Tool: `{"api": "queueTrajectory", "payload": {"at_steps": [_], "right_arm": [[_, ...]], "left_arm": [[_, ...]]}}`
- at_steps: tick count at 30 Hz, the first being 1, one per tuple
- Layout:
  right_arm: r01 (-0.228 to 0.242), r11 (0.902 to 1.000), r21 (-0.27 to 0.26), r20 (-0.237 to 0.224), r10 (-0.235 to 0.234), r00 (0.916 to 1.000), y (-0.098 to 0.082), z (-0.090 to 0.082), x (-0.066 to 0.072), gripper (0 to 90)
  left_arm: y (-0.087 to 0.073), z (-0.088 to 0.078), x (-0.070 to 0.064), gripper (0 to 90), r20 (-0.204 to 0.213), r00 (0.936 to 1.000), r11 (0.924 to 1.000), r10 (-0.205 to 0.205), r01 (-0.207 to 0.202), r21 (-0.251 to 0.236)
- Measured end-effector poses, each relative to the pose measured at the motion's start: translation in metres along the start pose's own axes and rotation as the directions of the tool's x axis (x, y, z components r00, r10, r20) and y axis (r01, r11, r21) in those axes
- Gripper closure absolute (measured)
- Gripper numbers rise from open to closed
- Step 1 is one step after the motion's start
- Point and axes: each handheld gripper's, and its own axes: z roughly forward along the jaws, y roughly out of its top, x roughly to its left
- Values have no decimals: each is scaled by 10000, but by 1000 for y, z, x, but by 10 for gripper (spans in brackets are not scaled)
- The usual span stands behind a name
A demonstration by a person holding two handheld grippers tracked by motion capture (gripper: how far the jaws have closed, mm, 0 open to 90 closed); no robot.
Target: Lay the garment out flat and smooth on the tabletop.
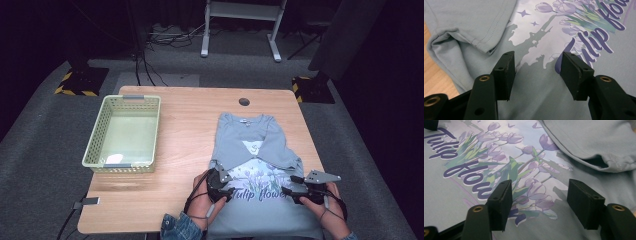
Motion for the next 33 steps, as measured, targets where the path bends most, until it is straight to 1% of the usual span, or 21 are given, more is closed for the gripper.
{"api": "queueTrajectory", "payload": {"at_steps": [1, 2, 5, 8, 10, 11, 12, 13, 14, 16, 19, 20, 21, 24, 25, 27, 28, 33], "right_arm": [[7, 10000, 8, -12, -7, 10000, -1, -1, 1, 371], [24, 10000, 6, -40, -24, 10000, -3, -3, 3, 371], [61, 10000, 7, -50, -61, 10000, -6, -7, 5, 371], [80, 10000, 1, -41, -80, 10000, -8, -9, 7, 370], [94, 9999, 51, -95, -93, 9999, -8, -10, 7, 364], [138, 9997, 198, -189, -135, 9997, -7, -12, 6, 353], [145, 9994, 312, -123, -141, 9998, -4, -14, 5, 339], [121, 9998, 184, -47, -120, 9999, -3, -15, 4, 338], [96, 9999, -93, -30, -96, 9999, 1, -18, 1, 336], [-27, 9997, -247, 40, 28, 10000, 4, -18, -4, 314], [-336, 9993, -190, 522, 346, 9980, 1, -15, -15, 313], [-423, 9990, -173, 585, 432, 9973, -1, -14, -17, 313], [-423, 9990, -173, 585, 432, 9973, -1, -14, -17, 313], [-633, 9980, -6, 757, 631, 9951, -7, -14, -24, 309], [-648, 9979, 46, 772, 642, 9949, -8, -13, -25, 309], [-527, 9986, 18, 744, 525, 9959, -9, -12, -25, 308], [-416, 9991, 15, 805, 414, 9959, -9, -11, -24, 301], [-405, 9992, 18, 809, 402, 9959, -9, -11, -24, 301]], "left_arm": [[-2, -1, -2, 455, -20, 10000, 10000, 32, -32, -38], [-3, -1, -4, 455, -5, 10000, 9999, -20, 20, -102], [-6, -4, -11, 456, -46, 10000, 9999, 46, -46, -105], [-6, -6, -15, 448, -75, 9999, 10000, 75, -74, 49], [-4, -7, -17, 413, -129, 9999, 9999, 39, -38, 105], [-3, -8, -17, 396, -163, 9999, 9999, 47, -49, -103], [-1, -9, -17, 391, -221, 9997, 9998, 88, -92, -197], [2, -10, -17, 384, -374, 9992, 9994, 126, -137, -317], [5, -11, -16, 380, -468, 9988, 9992, 166, -183, -366], [11, -11, -14, 372, -630, 9976, 9988, 291, -315, -378], [21, -12, -12, 368, -805, 9956, 9981, 480, -509, -350], [21, -12, -12, 366, -805, 9956, 9981, 480, -509, -350], [24, -12, -12, 366, -860, 9950, 9979, 512, -545, -358], [31, -11, -9, 363, -972, 9933, 9974, 626, -656, -281], [33, -10, -8, 361, -1005, 9925, 9971, 703, -729, -230], [37, -9, -6, 361, -1034, 9920, 9969, 723, -750, -224], [39, -8, -6, 361, -1051, 9918, 9969, 730, -758, -228], [50, -6, -2, 362, -1121, 9903, 9960, 825, -857, -236]]}}
